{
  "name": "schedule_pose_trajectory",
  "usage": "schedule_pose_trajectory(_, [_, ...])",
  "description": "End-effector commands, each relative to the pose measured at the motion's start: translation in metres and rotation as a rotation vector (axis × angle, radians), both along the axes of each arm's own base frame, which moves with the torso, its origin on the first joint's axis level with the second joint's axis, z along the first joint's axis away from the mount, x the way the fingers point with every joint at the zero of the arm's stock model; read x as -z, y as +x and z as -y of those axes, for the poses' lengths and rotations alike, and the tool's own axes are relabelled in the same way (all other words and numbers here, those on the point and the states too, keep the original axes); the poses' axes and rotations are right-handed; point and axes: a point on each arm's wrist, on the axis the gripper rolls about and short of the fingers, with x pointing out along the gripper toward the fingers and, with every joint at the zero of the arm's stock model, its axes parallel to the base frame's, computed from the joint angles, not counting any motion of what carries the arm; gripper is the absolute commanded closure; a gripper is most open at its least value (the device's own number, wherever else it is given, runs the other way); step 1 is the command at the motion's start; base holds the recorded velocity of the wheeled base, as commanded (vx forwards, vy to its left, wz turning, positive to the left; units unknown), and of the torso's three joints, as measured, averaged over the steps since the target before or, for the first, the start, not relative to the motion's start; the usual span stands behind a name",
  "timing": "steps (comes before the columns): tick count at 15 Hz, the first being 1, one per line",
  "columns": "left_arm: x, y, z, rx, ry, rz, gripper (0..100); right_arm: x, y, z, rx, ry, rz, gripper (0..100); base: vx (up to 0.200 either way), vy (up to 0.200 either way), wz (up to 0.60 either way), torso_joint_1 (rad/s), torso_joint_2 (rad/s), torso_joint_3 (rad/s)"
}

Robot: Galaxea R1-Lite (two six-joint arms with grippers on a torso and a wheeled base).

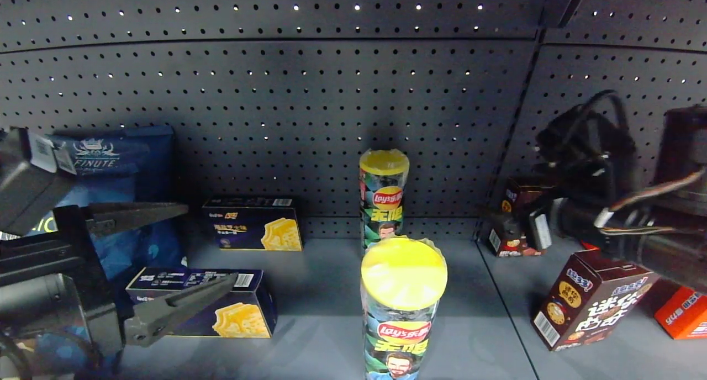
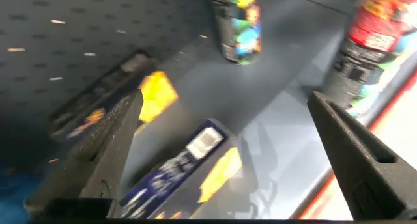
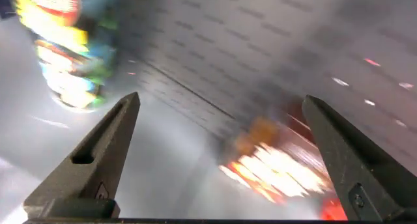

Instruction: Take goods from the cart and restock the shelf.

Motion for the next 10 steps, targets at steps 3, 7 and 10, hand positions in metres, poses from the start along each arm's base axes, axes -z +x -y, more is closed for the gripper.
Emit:
schedule_pose_trajectory(3, [-0.009,-0.052,-0.044,-0.294,-0.047,0.162,0,-0.004,-0.095,0.101,0.312,0.137,0.187,0,0.000,0.000,0.00,0.000,0.00,0.000])
schedule_pose_trajectory(7, [0.018,-0.100,-0.054,-0.451,-0.100,0.222,0,0.009,-0.155,0.131,0.506,0.198,0.300,0,0.000,0.000,0.00,0.000,0.00,0.000])
schedule_pose_trajectory(10, [0.049,-0.120,-0.054,-0.481,-0.095,0.234,0,0.021,-0.181,0.136,0.509,0.192,0.285,0,0.000,0.000,0.00,0.000,0.00,0.000])
